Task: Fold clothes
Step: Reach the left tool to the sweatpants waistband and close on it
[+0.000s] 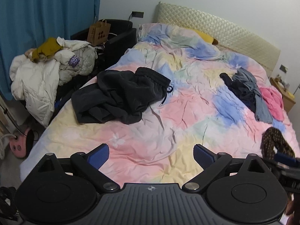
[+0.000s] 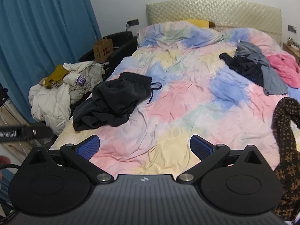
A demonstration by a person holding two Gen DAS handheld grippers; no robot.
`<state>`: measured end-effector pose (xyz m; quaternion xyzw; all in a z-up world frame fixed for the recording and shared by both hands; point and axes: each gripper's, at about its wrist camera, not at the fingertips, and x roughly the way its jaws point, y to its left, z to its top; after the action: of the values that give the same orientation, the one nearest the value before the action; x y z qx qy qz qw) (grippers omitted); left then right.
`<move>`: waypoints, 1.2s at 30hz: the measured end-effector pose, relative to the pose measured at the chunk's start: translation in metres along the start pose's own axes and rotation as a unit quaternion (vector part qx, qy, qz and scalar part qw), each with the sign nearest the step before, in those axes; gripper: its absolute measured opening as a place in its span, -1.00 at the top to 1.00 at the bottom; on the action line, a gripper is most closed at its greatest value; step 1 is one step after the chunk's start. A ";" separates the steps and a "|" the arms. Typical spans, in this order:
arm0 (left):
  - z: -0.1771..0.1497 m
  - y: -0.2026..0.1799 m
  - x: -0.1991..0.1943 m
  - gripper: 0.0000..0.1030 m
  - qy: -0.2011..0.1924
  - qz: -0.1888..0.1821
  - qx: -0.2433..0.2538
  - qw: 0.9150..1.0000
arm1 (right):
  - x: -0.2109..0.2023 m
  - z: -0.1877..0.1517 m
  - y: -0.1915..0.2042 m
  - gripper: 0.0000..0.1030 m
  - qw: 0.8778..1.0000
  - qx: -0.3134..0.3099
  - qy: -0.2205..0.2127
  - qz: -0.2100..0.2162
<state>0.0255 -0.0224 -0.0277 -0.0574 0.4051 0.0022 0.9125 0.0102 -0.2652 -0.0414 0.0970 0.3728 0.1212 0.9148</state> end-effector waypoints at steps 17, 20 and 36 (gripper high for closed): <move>0.168 0.103 0.246 -0.88 0.035 -0.096 -0.067 0.993 | 0.105 0.045 0.033 -1.00 0.993 0.074 0.049 -0.082; 0.203 0.114 0.306 -0.88 0.040 -0.099 -0.068 0.992 | 0.124 0.054 0.039 -1.00 0.989 0.087 0.057 -0.107; 0.326 0.107 0.599 -0.65 0.083 -0.044 -0.103 0.990 | 0.169 0.058 0.034 -1.00 0.959 0.119 0.099 -0.237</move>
<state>0.6636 0.0936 -0.2648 -0.1688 0.4738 -0.0014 0.8643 0.1630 -0.1880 -0.1026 0.1010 0.4855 -0.1355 0.8577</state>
